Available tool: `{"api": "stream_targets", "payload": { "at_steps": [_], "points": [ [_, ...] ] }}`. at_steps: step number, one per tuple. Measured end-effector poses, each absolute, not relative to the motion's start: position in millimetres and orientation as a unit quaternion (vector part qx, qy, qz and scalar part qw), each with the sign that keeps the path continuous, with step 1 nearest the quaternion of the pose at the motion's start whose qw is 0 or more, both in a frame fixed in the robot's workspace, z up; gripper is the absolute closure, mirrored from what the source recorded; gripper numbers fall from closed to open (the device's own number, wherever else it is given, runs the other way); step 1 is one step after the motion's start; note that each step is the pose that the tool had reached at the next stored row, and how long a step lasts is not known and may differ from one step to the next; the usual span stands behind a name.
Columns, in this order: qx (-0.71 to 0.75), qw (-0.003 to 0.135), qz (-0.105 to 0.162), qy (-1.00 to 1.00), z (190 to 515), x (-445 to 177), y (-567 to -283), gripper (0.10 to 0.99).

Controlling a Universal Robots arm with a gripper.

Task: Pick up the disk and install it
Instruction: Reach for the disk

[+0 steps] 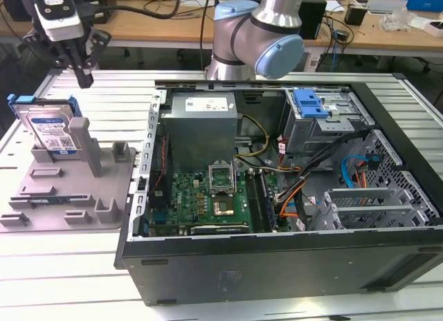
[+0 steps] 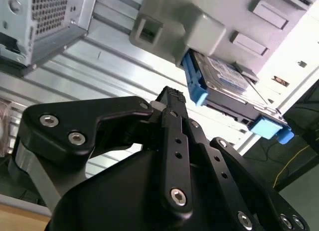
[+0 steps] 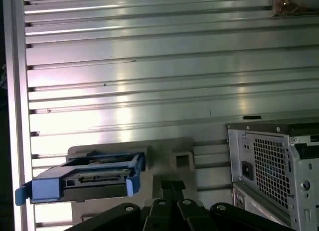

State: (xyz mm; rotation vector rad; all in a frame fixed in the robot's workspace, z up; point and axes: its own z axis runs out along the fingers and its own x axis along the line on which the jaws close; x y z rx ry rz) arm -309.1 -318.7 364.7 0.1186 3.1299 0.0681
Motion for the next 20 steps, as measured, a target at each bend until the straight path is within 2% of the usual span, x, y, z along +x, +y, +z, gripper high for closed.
{"api": "stream_targets", "payload": {
  "at_steps": [6,20],
  "points": [
    [0.038,0.004,0.022,0.999,362.1,-336.3,-304.5,0.980],
    [0.038,0.004,0.022,0.999,362.1,-338.0,-304.2,0.980]
  ]
}}
